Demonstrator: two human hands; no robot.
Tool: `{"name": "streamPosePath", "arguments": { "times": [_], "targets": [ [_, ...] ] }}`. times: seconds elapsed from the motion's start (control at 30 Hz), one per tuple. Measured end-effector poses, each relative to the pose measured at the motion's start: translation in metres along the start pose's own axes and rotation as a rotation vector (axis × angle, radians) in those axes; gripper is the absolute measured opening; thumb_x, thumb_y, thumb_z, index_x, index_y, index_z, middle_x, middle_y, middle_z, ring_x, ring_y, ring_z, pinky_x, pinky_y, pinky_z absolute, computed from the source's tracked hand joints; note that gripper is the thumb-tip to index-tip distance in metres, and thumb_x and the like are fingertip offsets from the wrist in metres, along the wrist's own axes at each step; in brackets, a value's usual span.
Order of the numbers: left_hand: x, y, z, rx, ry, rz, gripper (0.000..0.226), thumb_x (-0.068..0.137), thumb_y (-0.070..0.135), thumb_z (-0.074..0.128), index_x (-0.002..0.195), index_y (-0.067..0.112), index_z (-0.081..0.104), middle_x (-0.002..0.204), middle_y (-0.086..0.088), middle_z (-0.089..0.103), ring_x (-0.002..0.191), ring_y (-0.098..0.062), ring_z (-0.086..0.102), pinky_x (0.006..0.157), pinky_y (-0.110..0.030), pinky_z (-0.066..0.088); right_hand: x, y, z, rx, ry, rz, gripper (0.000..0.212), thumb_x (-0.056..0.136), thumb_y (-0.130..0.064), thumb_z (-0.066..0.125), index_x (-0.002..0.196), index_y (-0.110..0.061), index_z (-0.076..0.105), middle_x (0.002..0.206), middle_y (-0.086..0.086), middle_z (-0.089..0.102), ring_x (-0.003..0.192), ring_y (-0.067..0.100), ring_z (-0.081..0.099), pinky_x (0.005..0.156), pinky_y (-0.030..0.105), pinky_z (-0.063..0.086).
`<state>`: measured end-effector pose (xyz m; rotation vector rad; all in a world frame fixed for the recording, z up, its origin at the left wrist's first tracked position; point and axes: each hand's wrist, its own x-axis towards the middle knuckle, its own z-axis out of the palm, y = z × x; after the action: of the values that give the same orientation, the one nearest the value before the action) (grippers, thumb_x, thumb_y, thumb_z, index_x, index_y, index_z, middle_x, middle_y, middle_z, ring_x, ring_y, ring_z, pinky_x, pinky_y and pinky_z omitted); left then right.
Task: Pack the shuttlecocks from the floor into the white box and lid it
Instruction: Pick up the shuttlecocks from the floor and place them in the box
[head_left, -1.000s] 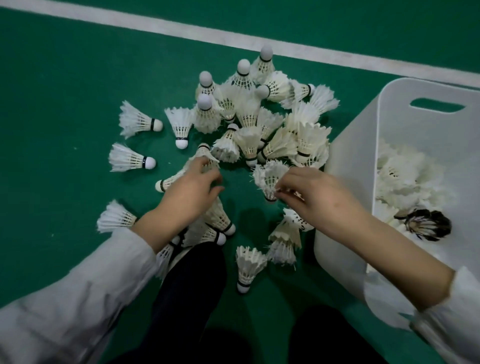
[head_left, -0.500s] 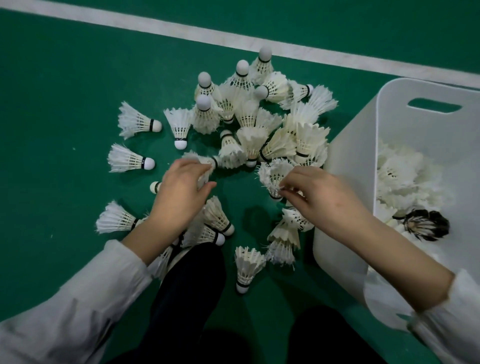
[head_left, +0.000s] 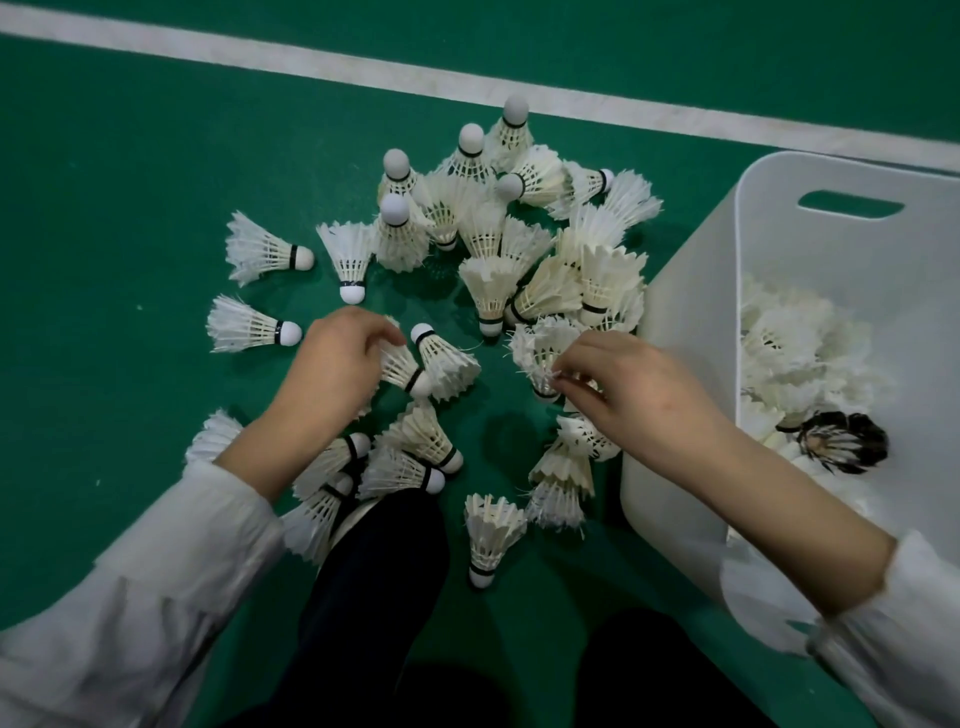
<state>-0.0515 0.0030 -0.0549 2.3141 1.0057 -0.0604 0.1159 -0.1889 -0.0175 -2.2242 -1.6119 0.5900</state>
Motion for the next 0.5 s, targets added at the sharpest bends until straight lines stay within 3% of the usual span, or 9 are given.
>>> {"name": "streamPosePath", "arguments": {
  "times": [0.07, 0.17, 0.27, 0.37, 0.5],
  "targets": [
    [-0.001, -0.002, -0.004, 0.057, 0.103, 0.036, 0.034, 0.085, -0.011, 0.043, 0.107, -0.001, 0.066, 0.111, -0.017, 0.061, 0.096, -0.03, 0.057, 0.087, -0.031, 0.041, 0.0, 0.0, 0.0, 0.001, -0.004, -0.001, 0.012, 0.088, -0.018, 0.059, 0.086, -0.009, 0.066, 0.082, 0.003, 0.063, 0.08, 0.023, 0.059, 0.064, 0.04, 0.051],
    [-0.007, 0.0, 0.0, 0.161, 0.191, 0.176, 0.032, 0.082, -0.012, 0.049, 0.112, -0.009, 0.06, 0.113, -0.023, 0.057, 0.101, -0.038, 0.056, 0.09, -0.038, 0.044, 0.001, -0.001, 0.001, -0.001, -0.009, -0.002, 0.012, 0.088, -0.018, 0.058, 0.086, -0.009, 0.066, 0.082, 0.004, 0.063, 0.081, 0.024, 0.059, 0.065, 0.039, 0.05],
    [-0.011, 0.005, 0.019, 0.281, 0.114, 0.282, 0.036, 0.089, 0.011, 0.054, 0.118, -0.009, 0.054, 0.118, -0.023, 0.054, 0.103, -0.034, 0.055, 0.093, -0.04, 0.045, 0.001, -0.001, 0.001, -0.007, -0.015, 0.002, 0.012, 0.088, -0.017, 0.059, 0.085, -0.008, 0.065, 0.083, 0.004, 0.063, 0.081, 0.024, 0.059, 0.065, 0.035, 0.048],
    [-0.009, 0.011, 0.04, 0.377, -0.049, 0.258, 0.047, 0.091, 0.033, 0.052, 0.12, -0.004, 0.051, 0.125, -0.015, 0.047, 0.112, -0.027, 0.049, 0.102, -0.038, 0.038, 0.0, -0.001, 0.001, -0.01, -0.02, 0.004, 0.011, 0.087, -0.016, 0.059, 0.085, -0.008, 0.066, 0.083, 0.005, 0.064, 0.081, 0.024, 0.059, 0.066, 0.034, 0.048],
    [-0.005, 0.008, 0.054, 0.442, -0.101, 0.234, 0.047, 0.091, 0.033, 0.054, 0.117, -0.006, 0.052, 0.132, -0.018, 0.042, 0.12, -0.03, 0.043, 0.108, -0.04, 0.032, -0.001, -0.001, 0.001, -0.017, -0.017, -0.001, 0.011, 0.087, -0.016, 0.059, 0.086, -0.007, 0.065, 0.083, 0.005, 0.063, 0.082, 0.025, 0.058, 0.067, 0.034, 0.047]
  ]
}}
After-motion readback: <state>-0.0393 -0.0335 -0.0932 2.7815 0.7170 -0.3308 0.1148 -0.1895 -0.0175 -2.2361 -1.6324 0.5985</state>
